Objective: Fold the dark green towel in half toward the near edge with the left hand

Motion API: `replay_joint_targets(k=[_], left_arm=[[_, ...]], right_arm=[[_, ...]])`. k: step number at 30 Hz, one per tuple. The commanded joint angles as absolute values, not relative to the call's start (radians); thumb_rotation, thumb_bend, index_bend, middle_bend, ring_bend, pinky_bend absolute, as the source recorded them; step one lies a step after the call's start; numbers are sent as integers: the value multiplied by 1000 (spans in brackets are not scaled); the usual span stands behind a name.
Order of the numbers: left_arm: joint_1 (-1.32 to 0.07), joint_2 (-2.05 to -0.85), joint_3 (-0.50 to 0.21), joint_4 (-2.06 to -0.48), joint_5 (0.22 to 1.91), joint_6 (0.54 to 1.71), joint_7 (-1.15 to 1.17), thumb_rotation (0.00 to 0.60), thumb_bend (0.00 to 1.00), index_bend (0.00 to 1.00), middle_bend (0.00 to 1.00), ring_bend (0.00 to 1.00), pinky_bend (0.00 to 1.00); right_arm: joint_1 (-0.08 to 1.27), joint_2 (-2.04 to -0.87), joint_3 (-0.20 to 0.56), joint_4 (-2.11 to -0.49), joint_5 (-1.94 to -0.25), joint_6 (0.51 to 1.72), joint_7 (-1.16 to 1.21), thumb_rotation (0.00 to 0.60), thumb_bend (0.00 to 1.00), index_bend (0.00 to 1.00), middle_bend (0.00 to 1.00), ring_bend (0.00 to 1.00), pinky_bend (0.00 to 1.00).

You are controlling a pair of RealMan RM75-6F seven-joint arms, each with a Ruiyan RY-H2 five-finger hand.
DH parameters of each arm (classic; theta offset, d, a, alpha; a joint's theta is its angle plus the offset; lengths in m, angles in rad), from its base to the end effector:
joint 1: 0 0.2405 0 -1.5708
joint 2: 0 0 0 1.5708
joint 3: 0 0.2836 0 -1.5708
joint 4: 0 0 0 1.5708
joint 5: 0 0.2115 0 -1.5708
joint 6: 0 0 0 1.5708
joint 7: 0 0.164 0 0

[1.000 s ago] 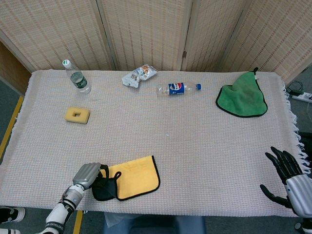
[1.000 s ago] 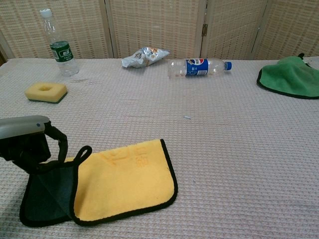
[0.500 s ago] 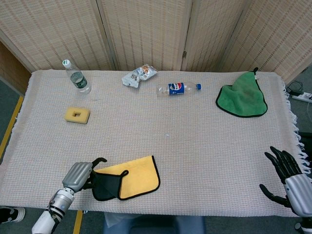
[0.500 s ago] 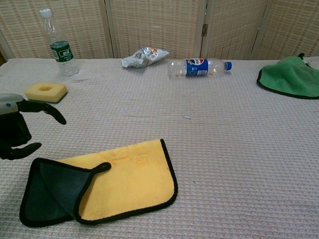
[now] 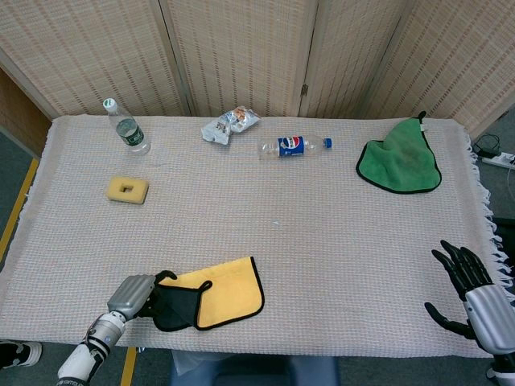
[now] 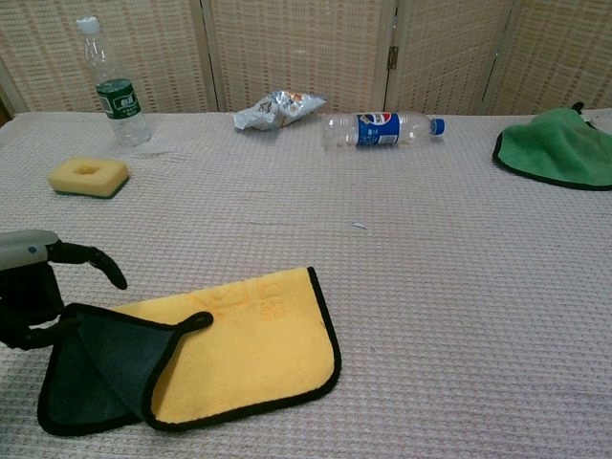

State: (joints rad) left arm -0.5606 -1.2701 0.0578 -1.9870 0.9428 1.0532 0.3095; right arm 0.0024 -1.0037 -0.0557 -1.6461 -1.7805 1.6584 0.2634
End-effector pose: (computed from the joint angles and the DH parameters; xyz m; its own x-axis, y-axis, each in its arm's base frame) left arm -0.2209 0.2540 0.0183 0.2055 0.5823 0.7866 0.9779 -0.0908 -0.1882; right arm -0.3066 -0.1495 0.1958 0.2143 -0.0234 0.9765 -0.9566 -0.2069 0.2050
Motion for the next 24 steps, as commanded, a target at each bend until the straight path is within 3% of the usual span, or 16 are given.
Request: replay_joint_targets(k=[1, 10, 24], left_arm=[[-580, -1294, 41, -1965, 910, 1027, 323, 600, 521, 293, 1000, 1000, 1000], [-595, -1308, 43, -1946, 849, 1006, 361, 600, 522, 370, 1000, 1000, 1000], [-541, -1244, 108, -2032, 933, 1085, 405, 600, 522, 432, 1000, 1000, 1000]], right_arm=[[0, -1001, -55, -1645, -1780, 1664, 268, 600, 343, 0, 0, 0, 0], [-5, -997, -55, -1640, -1776, 1675, 277, 600, 343, 0, 0, 0, 0], [-7, -1000, -59, -1642, -1787, 1680, 271, 600, 343, 0, 0, 0, 0]])
